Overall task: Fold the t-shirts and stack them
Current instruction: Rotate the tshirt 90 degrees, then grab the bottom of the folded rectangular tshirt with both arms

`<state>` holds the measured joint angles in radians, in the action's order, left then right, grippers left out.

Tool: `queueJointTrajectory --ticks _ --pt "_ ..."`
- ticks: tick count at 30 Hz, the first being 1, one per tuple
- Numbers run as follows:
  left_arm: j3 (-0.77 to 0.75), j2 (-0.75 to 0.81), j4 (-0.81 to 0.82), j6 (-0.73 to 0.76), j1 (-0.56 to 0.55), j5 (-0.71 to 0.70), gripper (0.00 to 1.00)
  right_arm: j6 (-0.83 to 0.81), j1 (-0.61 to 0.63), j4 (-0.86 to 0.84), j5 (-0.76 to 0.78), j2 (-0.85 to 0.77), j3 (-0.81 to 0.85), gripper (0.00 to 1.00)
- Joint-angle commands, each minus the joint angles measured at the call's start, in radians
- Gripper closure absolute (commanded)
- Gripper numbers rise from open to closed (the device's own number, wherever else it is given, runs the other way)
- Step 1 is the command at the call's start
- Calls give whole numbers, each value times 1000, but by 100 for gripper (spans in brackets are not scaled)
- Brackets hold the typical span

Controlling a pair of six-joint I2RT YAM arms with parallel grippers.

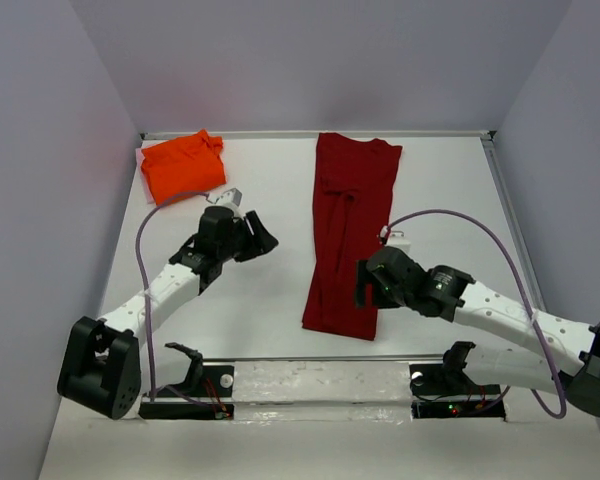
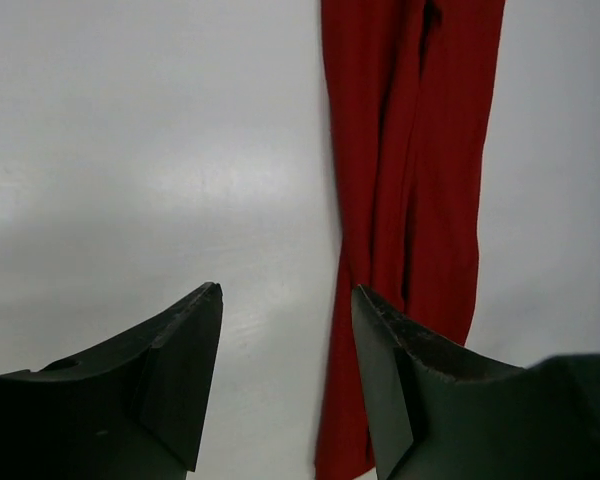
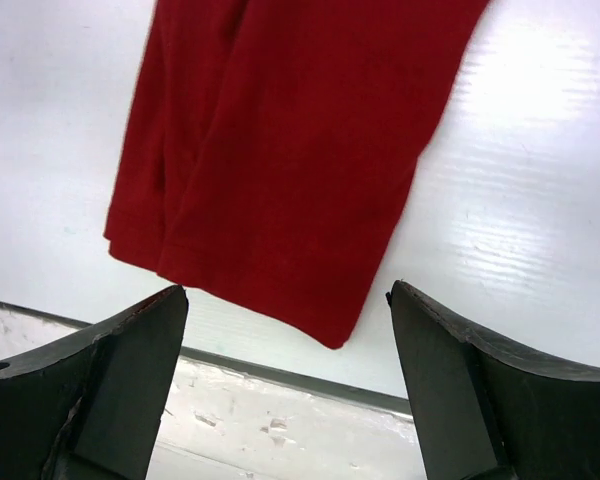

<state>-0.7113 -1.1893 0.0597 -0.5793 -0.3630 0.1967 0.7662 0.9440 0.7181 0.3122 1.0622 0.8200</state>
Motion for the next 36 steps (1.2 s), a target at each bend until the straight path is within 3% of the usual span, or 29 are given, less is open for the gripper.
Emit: queueJointTrajectory --ticks 1,14,23,36 --pt "108 110 74 -105 -77 41 37 110 1 18 45 -73 -71 14" --pt "296 209 109 -243 -293 30 37 220 1 -55 38 -21 -205 15" --pt "328 149 97 -267 -398 26 38 295 1 -131 -15 -61 -317 16" --pt "392 59 172 -360 -573 1 40 292 1 -243 -28 33 -338 17"
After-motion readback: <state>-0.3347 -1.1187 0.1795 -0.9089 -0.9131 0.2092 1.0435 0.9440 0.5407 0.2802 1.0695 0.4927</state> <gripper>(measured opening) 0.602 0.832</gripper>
